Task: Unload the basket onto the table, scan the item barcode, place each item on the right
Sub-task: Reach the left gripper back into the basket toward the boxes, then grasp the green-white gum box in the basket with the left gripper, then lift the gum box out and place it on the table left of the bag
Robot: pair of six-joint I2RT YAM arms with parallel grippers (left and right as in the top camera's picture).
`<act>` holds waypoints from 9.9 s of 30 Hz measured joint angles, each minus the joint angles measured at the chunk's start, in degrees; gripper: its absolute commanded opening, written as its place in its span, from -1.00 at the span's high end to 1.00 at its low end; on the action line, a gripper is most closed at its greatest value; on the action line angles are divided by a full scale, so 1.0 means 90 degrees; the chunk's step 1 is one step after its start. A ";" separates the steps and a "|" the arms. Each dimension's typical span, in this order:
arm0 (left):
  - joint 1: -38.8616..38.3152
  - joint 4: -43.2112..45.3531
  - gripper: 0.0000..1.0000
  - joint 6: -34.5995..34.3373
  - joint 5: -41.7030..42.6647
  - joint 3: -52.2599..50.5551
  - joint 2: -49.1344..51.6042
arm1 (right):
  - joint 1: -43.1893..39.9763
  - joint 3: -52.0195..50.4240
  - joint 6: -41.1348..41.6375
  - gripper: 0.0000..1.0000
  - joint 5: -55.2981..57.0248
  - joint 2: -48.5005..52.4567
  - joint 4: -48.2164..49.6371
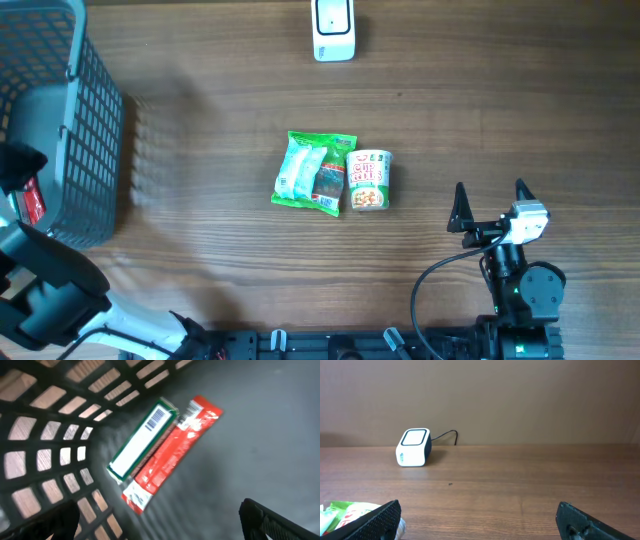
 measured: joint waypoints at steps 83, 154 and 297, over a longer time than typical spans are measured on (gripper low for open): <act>-0.0068 0.1836 -1.00 0.0493 0.1744 -0.0442 -0.1447 | 0.0000 0.0000 0.0000 -1.00 0.0000 0.0000 -0.0002; -0.0068 0.2016 0.38 0.1015 0.1678 -0.0435 0.1158 | 0.0000 0.0000 0.0000 -1.00 0.0000 0.0000 0.0000; -0.3835 -0.0022 -1.00 -0.0682 0.1571 0.0172 -0.2137 | 0.0000 0.0000 0.0000 -0.99 0.0000 0.0000 0.0000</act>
